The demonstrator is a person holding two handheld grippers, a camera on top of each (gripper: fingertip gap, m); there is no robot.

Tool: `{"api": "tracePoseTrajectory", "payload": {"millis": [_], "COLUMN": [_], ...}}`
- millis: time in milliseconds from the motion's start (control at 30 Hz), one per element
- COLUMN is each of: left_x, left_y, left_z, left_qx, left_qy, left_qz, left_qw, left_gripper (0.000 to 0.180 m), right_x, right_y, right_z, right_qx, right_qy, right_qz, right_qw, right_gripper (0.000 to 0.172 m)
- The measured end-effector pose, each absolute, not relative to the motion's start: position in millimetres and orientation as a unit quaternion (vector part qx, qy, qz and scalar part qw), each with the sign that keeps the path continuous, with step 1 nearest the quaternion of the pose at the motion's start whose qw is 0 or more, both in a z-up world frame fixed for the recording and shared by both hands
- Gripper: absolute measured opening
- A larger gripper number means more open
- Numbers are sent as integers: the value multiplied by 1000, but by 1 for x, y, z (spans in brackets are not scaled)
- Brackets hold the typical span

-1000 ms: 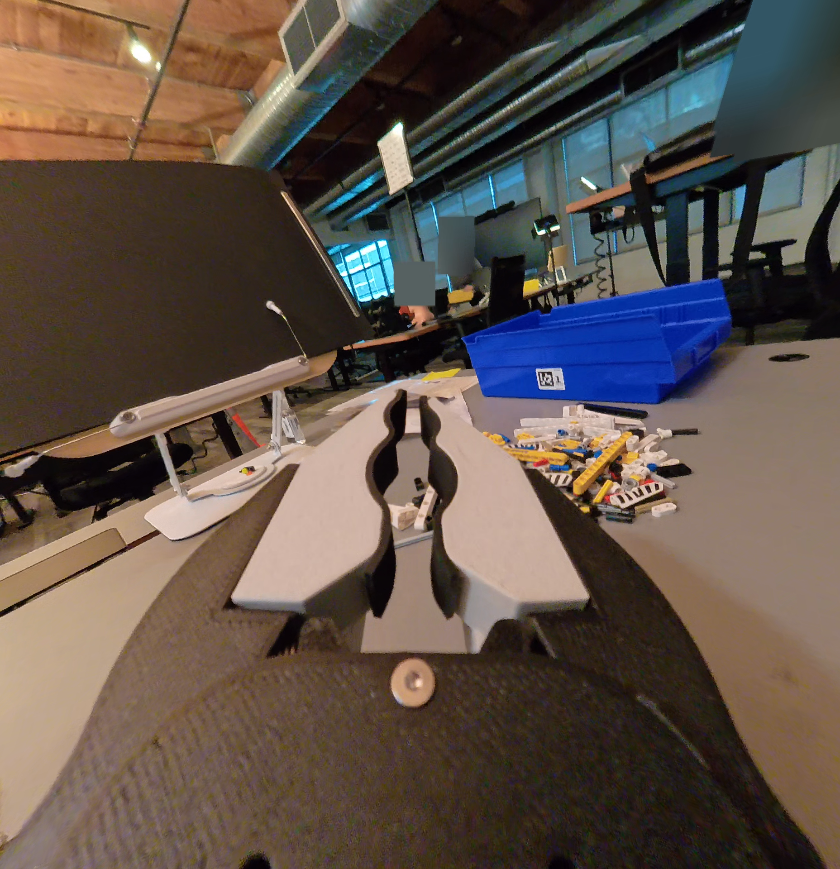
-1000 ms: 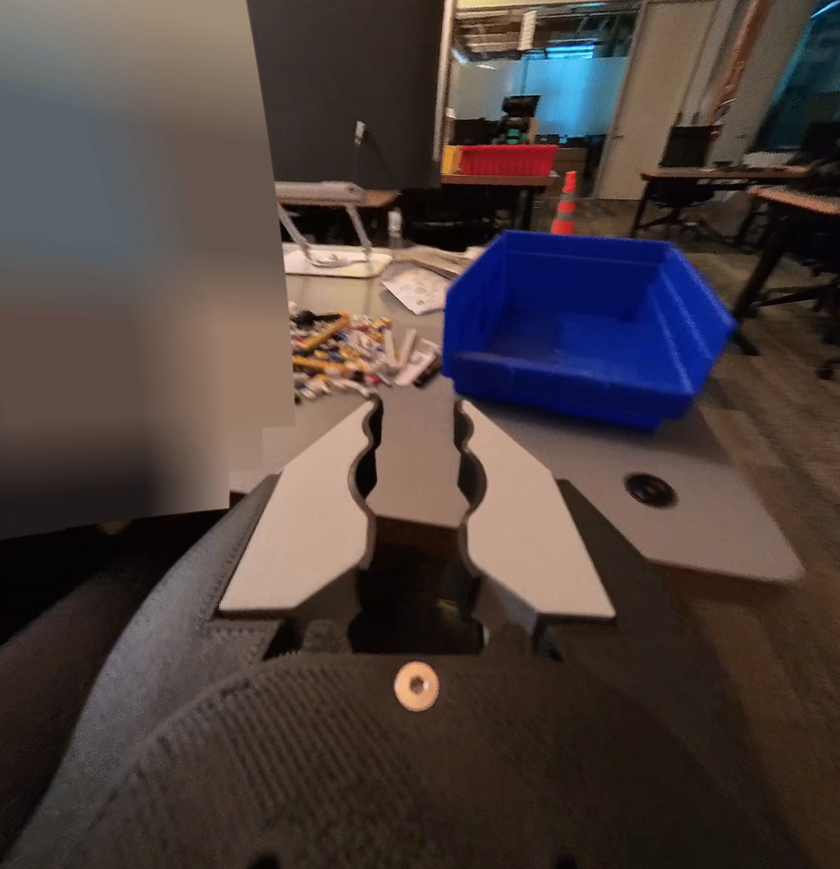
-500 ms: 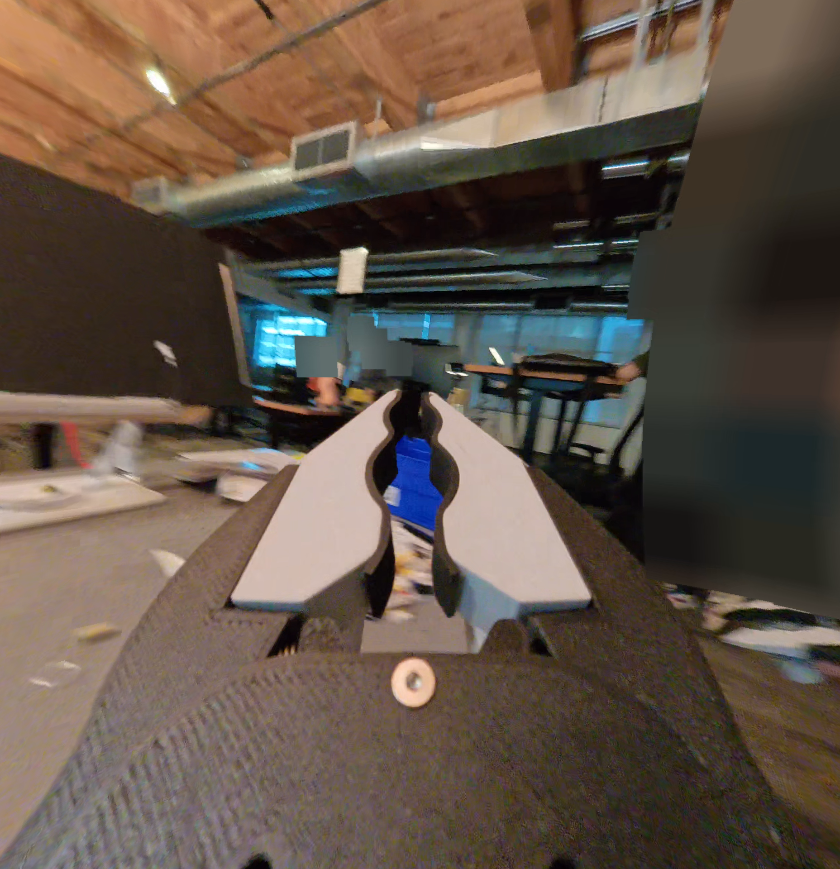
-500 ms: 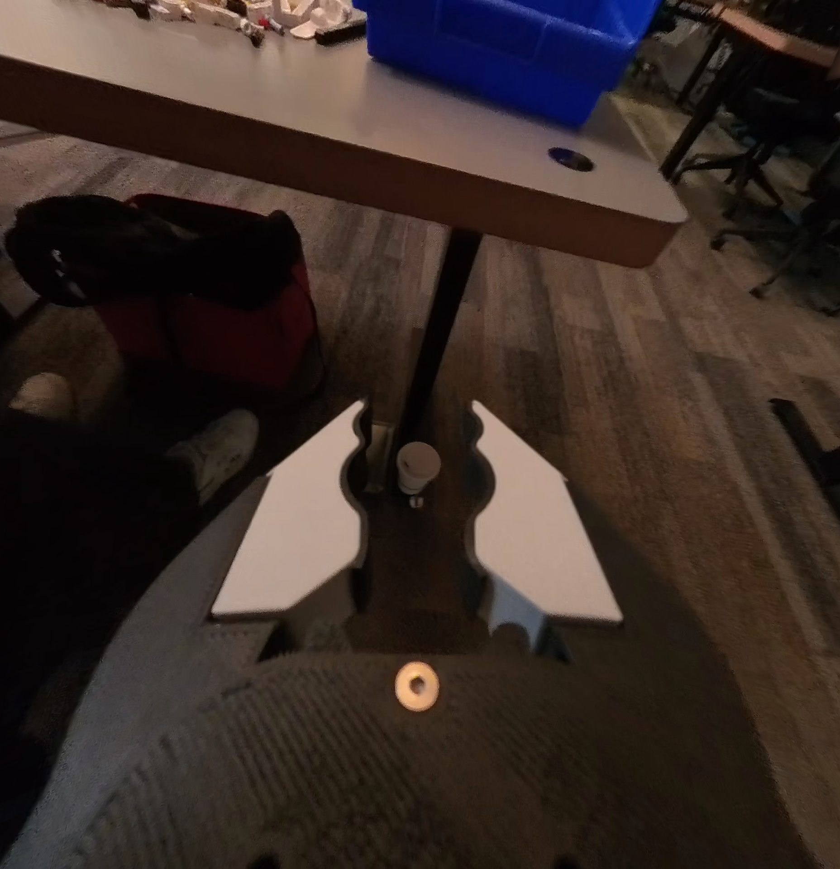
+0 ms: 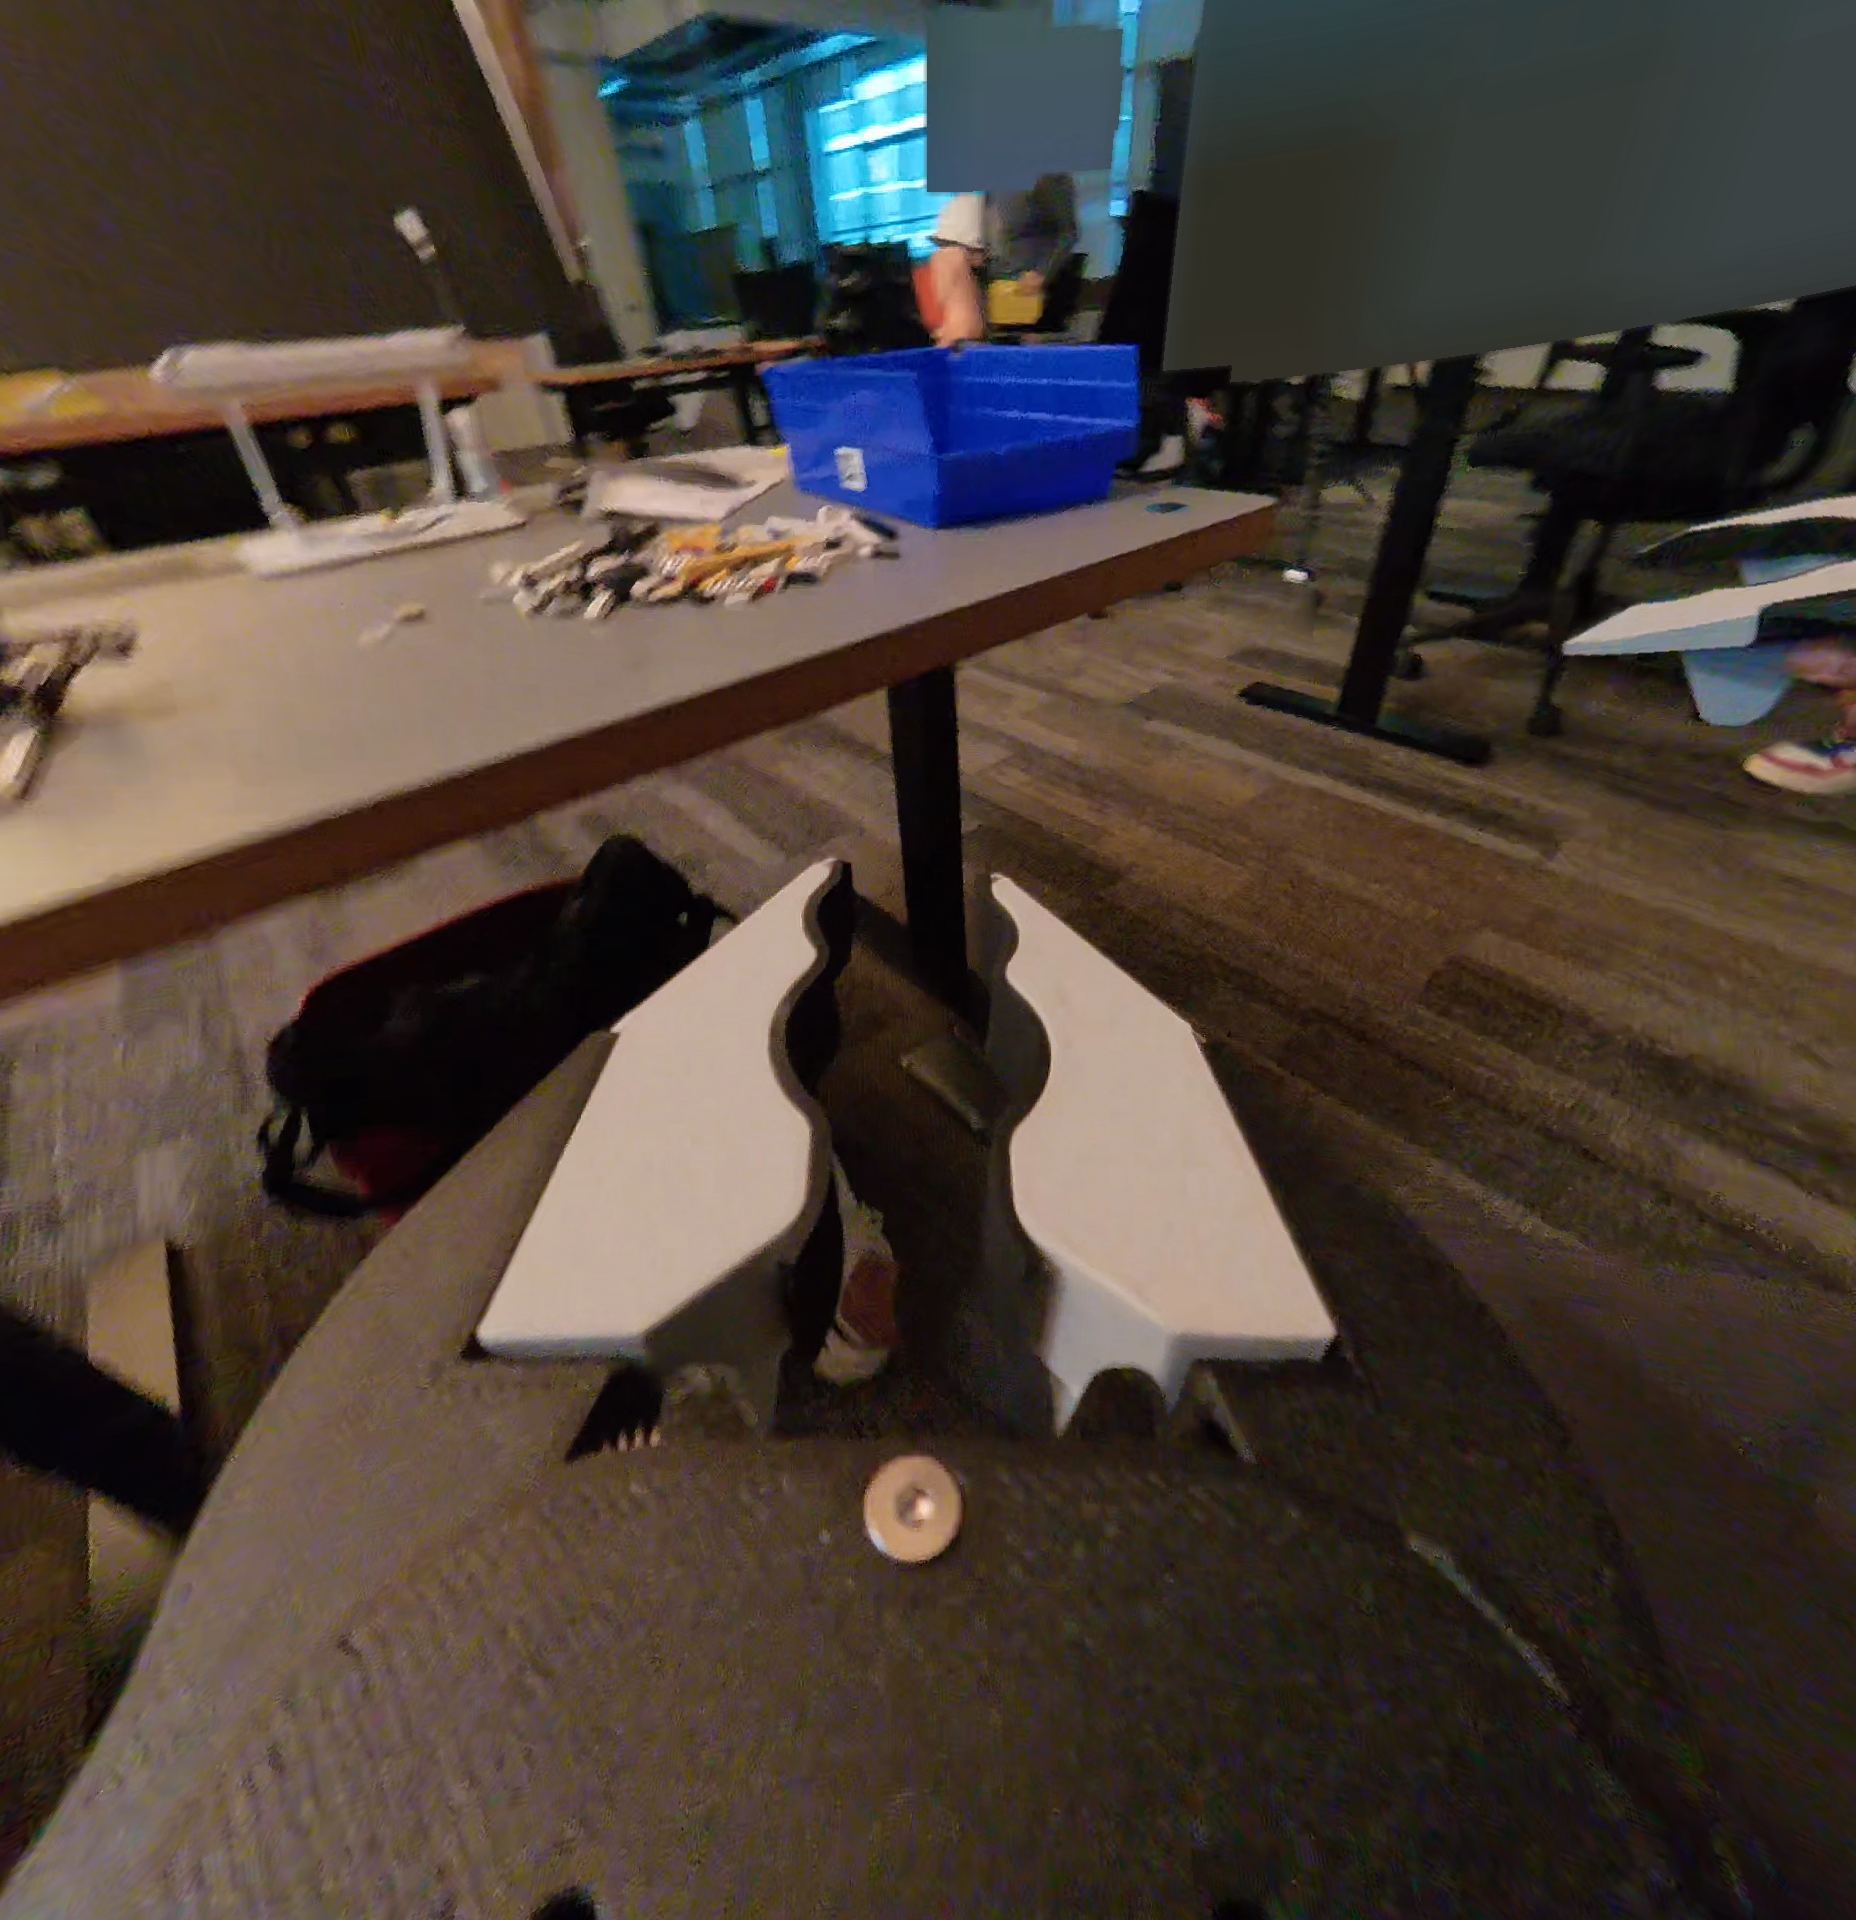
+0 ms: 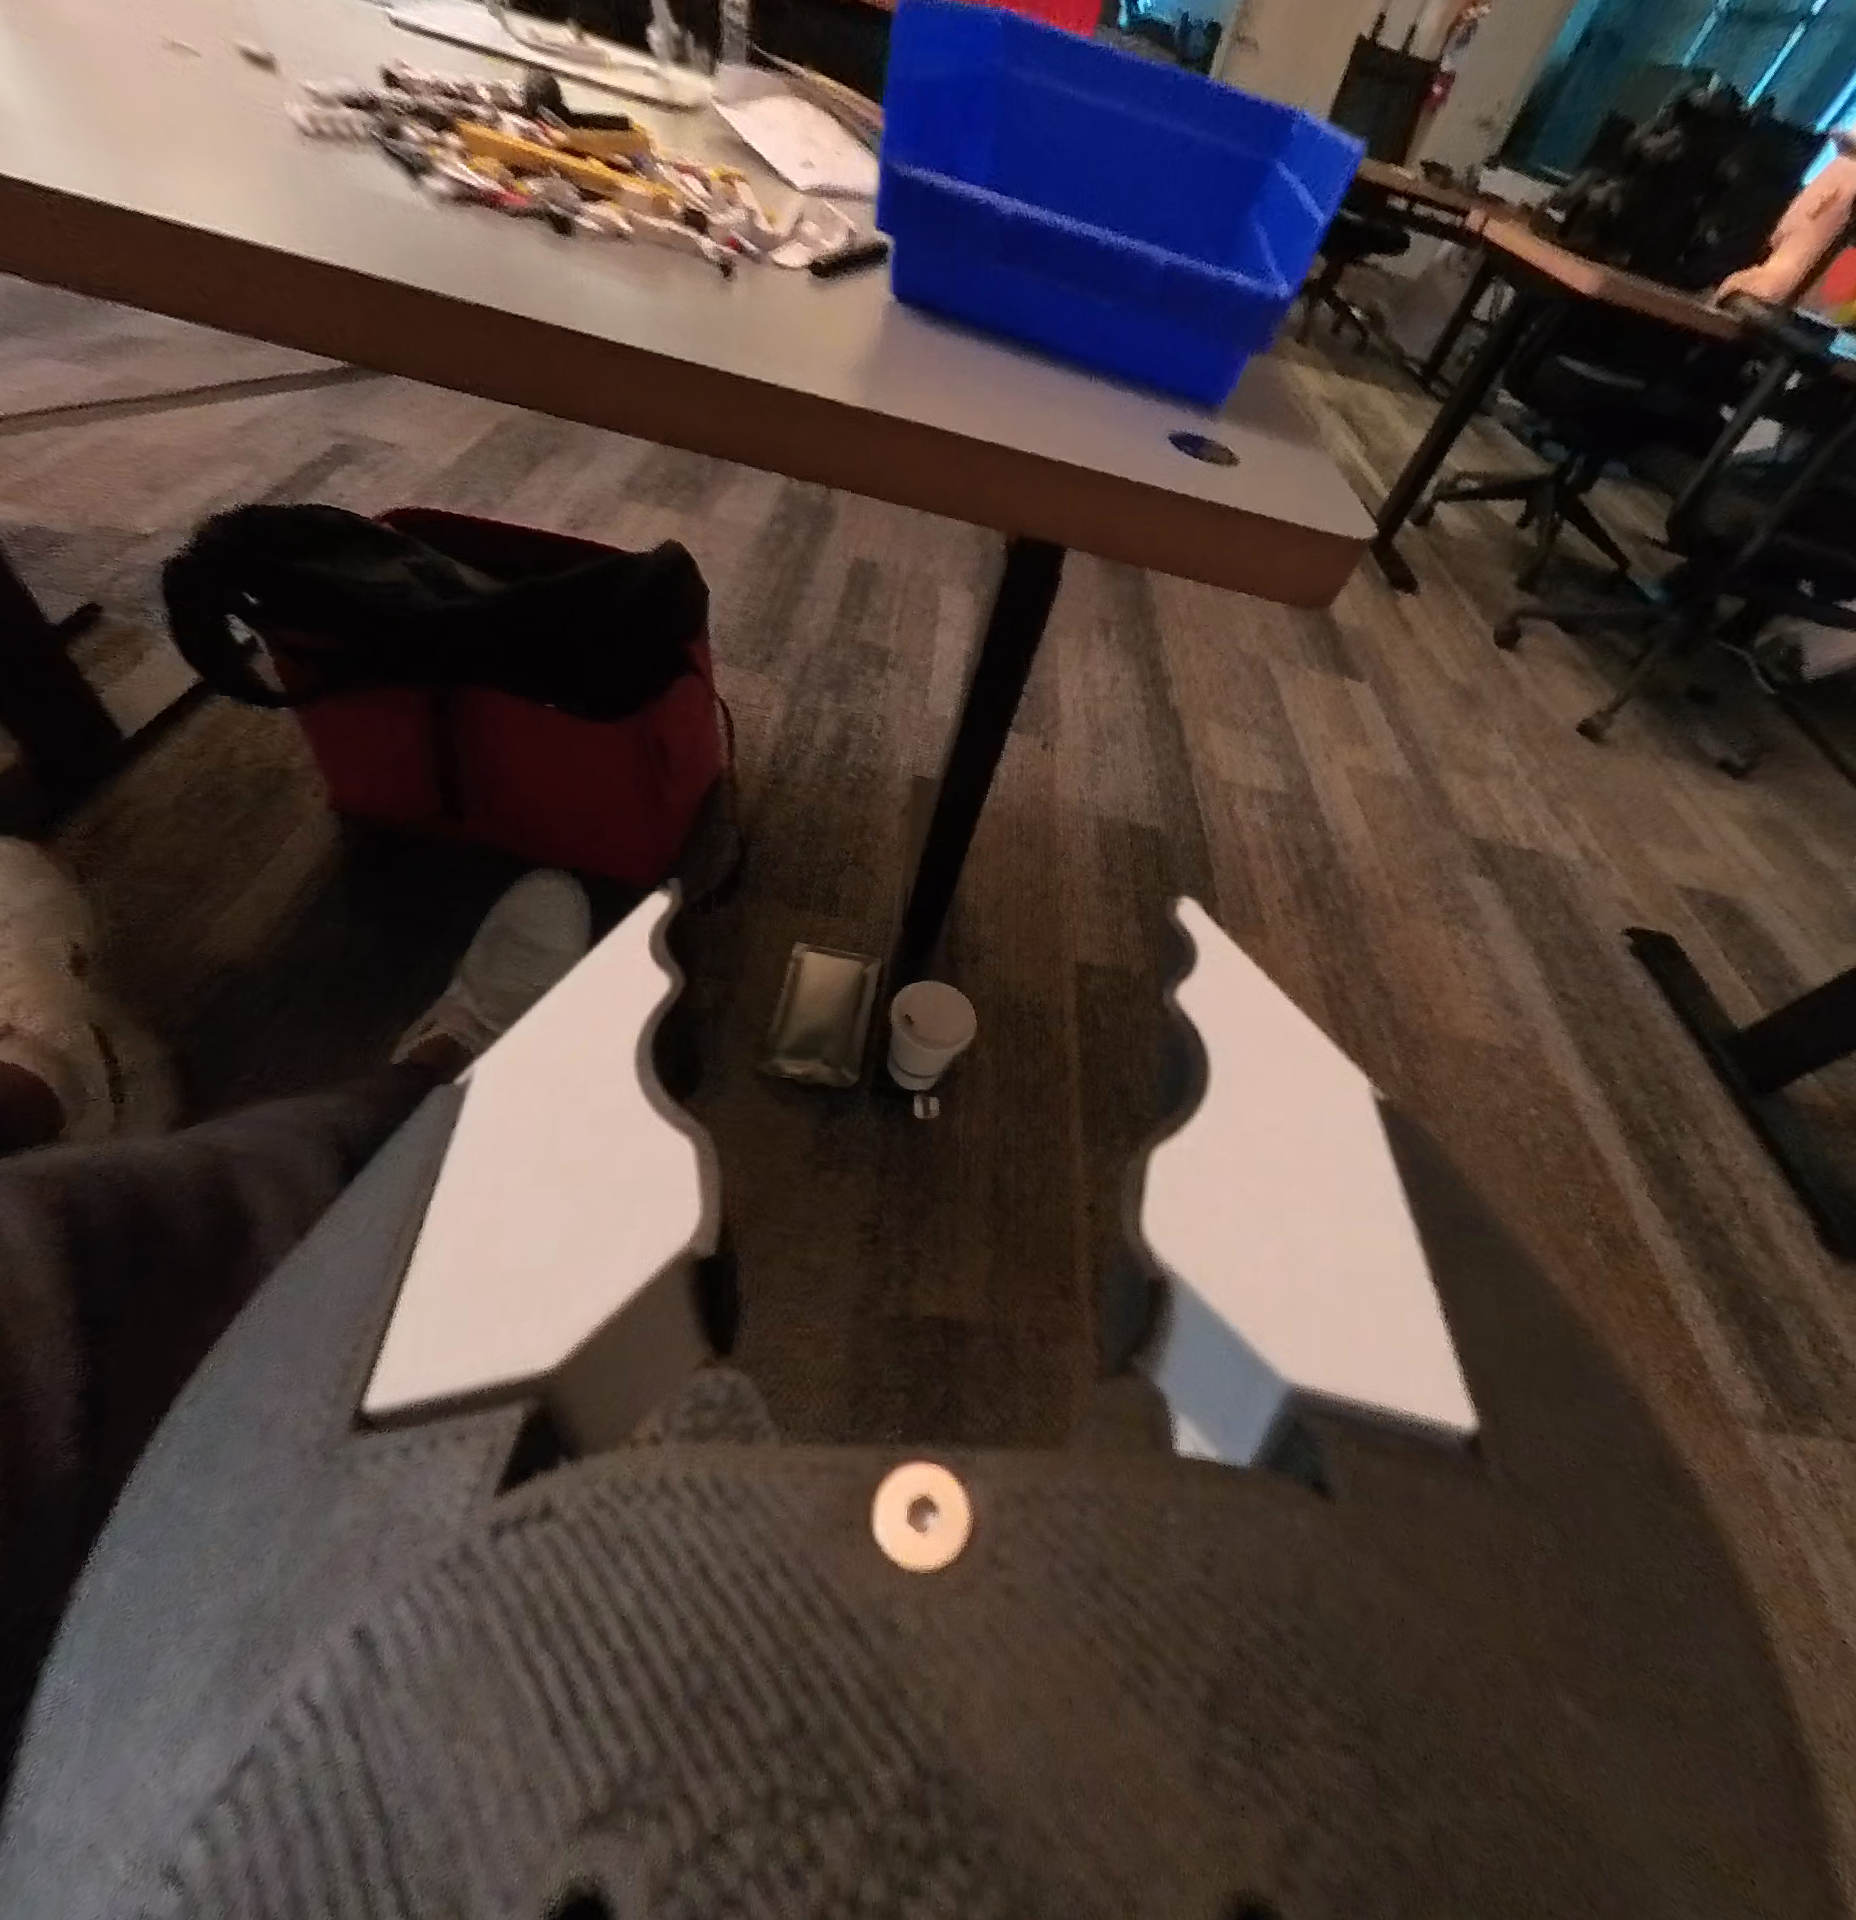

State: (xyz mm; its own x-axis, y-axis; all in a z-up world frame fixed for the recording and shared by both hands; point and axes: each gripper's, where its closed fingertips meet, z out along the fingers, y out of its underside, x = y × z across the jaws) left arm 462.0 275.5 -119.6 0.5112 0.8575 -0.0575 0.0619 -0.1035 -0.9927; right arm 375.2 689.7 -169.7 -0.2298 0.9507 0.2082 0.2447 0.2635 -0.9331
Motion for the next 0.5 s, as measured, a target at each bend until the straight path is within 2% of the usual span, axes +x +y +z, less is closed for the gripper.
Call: {"api": "tracePoseTrajectory", "payload": {"millis": [167,300,400,500], "left_x": [554,610,639,645], "left_y": [238,192,170,158], "left_z": [-137,-136,-133,-117], "left_qx": [-626,-608,-559,-494], "left_qy": [-435,-469,-496,-518], "left_qz": [357,402,401,368], "left_qw": [539,498,530,593], "left_gripper": [26,28,26,25], "right_x": [415,436,448,453], "right_y": [662,614,570,506], "right_z": [-127,-124,-122,-128], "right_qx": [-421,-396,-361,-304], "right_qy": [-641,-655,-675,-711], "right_qz": [457,481,494,514], "right_qw": [450,427,413,372], "right_gripper": [89,91,89,79]}}
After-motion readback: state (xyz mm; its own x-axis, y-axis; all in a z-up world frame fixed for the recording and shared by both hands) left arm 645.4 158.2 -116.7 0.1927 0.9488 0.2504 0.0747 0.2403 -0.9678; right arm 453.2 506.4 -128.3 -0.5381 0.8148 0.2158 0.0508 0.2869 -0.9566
